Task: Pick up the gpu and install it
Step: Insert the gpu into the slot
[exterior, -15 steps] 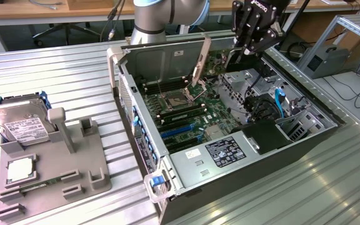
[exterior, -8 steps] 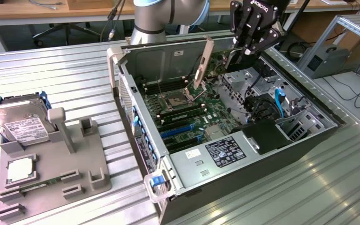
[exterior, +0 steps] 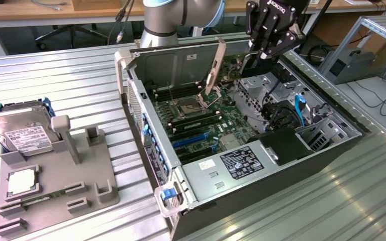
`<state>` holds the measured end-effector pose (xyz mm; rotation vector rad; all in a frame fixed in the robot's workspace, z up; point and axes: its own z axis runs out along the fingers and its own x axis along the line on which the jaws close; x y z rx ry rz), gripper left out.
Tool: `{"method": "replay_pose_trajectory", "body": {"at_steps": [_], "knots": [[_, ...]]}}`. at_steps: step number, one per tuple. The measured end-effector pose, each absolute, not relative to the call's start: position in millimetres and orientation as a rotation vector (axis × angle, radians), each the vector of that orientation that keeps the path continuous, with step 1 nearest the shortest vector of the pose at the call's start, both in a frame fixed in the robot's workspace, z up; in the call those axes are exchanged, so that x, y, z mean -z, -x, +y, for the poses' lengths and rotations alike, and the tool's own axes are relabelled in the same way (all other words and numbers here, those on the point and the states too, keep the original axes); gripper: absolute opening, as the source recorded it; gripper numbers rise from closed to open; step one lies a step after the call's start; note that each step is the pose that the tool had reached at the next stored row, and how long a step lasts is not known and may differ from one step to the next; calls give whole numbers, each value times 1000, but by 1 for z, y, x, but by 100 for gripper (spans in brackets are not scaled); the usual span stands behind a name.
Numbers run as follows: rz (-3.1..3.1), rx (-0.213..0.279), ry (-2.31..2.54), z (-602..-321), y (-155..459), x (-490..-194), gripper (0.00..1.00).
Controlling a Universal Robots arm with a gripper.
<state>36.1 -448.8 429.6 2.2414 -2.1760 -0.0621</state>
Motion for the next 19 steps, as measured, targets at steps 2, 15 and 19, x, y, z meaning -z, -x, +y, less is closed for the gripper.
{"method": "replay_pose_trajectory", "body": {"at_steps": [2, 15, 19], "knots": [[-2185, 62, -2233, -449, -35, -430, 27], [-2185, 62, -2233, -449, -22, -429, 27], [-2185, 62, -2233, -448, -16, -429, 27]]}}
